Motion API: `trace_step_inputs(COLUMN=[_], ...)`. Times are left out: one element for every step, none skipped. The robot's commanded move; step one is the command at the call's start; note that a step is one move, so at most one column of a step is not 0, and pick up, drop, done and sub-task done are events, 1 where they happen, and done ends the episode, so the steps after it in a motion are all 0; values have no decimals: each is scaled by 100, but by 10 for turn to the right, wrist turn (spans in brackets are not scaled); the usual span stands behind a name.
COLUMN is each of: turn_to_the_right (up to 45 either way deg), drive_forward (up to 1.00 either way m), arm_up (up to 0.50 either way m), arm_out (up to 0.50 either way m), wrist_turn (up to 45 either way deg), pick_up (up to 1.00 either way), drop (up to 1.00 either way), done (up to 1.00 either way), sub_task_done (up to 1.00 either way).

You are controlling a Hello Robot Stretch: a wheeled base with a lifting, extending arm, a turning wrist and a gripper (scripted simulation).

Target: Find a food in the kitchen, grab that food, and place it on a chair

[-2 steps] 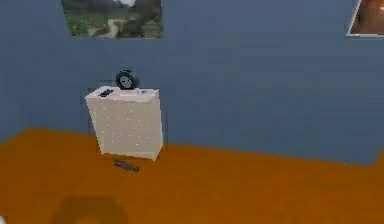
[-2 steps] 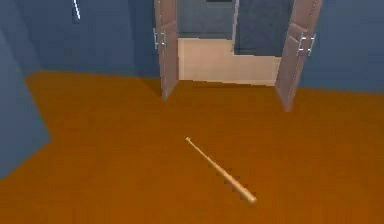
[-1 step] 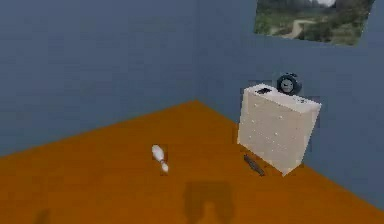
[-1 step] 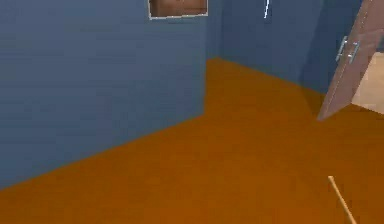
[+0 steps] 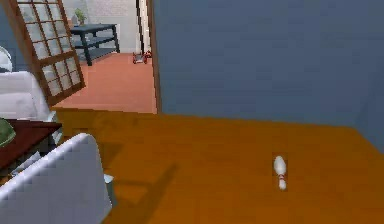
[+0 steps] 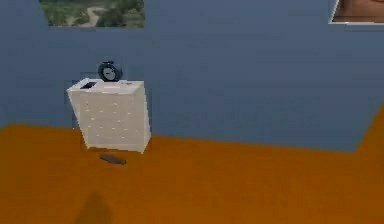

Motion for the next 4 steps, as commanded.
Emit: trace_step_inputs(turn_to_the_right=[0,-330,0,-60], drive_forward=[100,0,100,0], arm_up=[0,0,0,0], arm_out=[0,0,0,0], wrist_turn=[0,0,0,0], pick_up=[0,0,0,0], drop=[0,0,0,0], done=[0,0,0,0], sub_task_done=[0,0,0,0])
